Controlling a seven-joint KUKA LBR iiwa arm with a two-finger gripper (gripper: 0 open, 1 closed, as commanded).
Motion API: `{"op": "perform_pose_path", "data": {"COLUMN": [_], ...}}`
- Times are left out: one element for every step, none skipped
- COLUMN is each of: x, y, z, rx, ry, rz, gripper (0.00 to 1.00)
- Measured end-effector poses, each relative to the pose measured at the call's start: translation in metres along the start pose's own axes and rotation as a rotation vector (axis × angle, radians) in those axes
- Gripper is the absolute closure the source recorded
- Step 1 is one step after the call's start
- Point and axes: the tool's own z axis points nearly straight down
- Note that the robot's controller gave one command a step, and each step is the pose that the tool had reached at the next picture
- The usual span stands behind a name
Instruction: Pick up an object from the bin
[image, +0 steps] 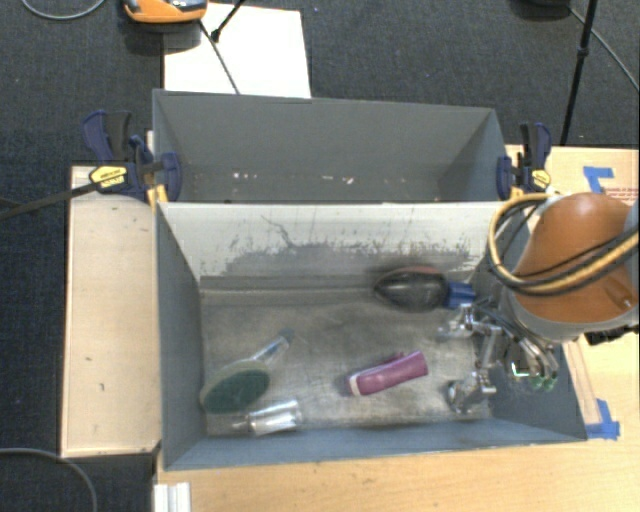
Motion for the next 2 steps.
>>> {"op": "perform_pose_path", "data": {"x": [-0.0563,-0.059], "y": [0.0332,0.0333], "z": [0.0964,0.0925], "rx": [0.002,0.003], "ry": [-0.011,-0.021], "rz": [-0.264,-0.266], "gripper": [0.0,1.0]}}
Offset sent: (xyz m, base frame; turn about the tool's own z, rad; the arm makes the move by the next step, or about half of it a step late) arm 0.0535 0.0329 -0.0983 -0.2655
